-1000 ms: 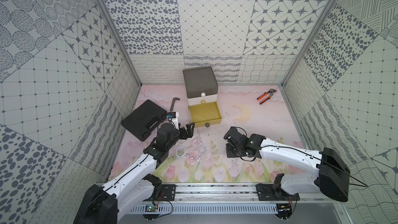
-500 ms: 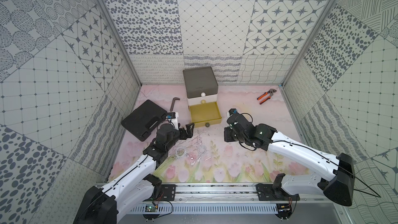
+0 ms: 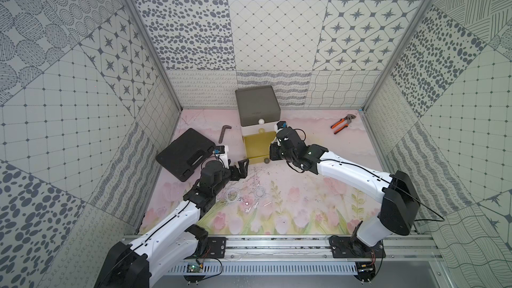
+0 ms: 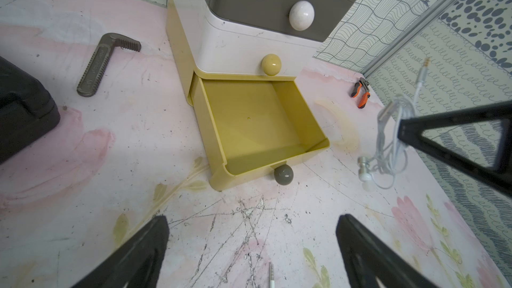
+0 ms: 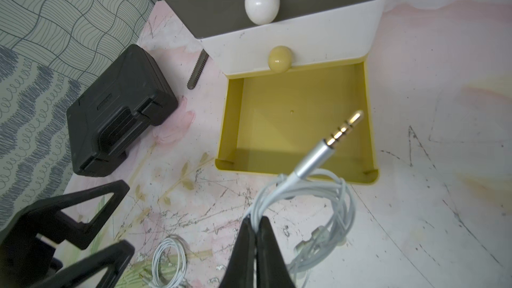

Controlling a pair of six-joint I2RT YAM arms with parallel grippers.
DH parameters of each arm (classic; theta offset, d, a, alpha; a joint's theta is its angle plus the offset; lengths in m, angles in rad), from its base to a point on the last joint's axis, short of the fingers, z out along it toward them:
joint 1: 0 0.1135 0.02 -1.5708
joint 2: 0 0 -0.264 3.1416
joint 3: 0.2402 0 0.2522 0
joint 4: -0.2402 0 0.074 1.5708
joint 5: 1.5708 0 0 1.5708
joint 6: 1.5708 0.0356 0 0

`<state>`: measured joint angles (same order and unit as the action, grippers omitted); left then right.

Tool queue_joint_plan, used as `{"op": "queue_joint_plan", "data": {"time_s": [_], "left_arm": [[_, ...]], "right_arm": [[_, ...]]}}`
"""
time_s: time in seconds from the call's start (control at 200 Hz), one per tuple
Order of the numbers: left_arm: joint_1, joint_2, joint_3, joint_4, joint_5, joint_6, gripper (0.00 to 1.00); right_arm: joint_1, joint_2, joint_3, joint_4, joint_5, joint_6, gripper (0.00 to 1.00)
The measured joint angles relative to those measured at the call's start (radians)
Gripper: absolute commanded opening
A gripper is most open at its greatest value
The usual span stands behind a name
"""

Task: Place the wired earphones into the drawer by color
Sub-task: Place the wired earphones in the drawer.

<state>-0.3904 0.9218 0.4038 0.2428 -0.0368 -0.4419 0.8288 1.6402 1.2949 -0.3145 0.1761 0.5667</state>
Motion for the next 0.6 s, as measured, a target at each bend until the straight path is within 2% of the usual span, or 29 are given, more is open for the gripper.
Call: {"op": "queue_joint_plan", "data": {"time_s": [0.345,0.6], "left_arm": [[0.000,-0.016,-0.008,0.000,-0.021,0.000,0.99],[0.000,-0.029,-0.016,0.000,-0.027,0.000,0.99]], "right_arm": [[-0.020,0.206,0.087,0.201,-0.008,0.002,0.00],[-0.021,0.312,0.122,0.277,-0.012,0.019,0.00]]}}
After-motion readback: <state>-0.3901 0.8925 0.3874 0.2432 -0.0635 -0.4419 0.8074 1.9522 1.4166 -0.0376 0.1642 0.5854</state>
